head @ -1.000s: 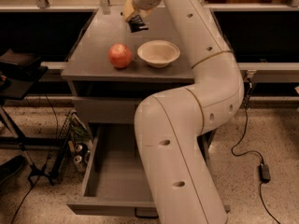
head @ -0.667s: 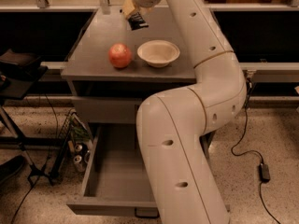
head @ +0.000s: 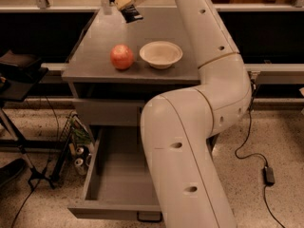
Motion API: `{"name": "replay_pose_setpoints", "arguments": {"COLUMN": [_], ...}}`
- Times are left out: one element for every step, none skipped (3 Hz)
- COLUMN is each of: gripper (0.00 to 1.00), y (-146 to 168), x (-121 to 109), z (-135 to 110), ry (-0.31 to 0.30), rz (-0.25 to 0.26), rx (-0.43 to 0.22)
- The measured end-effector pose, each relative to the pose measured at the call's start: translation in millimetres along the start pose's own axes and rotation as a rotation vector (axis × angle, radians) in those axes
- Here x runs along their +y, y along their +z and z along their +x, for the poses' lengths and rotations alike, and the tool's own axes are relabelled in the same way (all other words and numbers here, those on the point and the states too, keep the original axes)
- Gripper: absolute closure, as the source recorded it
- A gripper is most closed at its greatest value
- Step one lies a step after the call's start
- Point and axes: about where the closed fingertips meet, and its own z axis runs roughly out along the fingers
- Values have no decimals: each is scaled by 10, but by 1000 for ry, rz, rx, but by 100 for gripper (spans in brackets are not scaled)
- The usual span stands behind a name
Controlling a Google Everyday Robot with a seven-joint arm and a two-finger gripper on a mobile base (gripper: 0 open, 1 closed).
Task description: Place rxbar blueberry into middle drawer
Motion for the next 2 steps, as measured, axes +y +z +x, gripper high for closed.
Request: {"name": "replay_pose_setpoints", "arguments": {"gripper": [100, 100], "y": [-91, -171], "x": [233, 469], "z": [-114, -170], "ry": [-54, -101], "rz": [-99, -204], "rx": [-52, -91]}}
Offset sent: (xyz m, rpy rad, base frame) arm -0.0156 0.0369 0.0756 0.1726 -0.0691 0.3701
